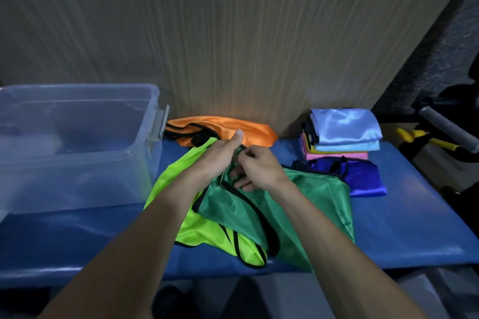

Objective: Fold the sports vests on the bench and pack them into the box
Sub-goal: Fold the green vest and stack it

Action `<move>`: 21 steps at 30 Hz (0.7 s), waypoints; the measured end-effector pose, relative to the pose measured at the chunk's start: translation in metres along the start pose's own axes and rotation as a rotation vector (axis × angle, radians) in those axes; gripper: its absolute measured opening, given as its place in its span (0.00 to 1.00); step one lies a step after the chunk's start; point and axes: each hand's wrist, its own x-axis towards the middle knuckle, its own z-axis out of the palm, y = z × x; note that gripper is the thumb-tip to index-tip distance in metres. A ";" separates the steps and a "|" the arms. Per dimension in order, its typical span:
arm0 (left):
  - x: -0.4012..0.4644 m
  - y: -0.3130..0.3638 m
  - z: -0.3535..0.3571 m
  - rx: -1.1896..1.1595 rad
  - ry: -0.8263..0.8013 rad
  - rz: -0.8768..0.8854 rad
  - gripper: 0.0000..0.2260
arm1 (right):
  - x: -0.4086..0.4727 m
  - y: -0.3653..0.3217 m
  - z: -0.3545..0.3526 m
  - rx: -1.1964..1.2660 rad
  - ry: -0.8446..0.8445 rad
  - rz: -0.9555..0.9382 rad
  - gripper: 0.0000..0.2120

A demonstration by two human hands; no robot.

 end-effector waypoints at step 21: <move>-0.001 0.006 0.019 0.778 0.373 0.210 0.09 | -0.032 0.103 -0.136 -0.911 0.565 -0.323 0.10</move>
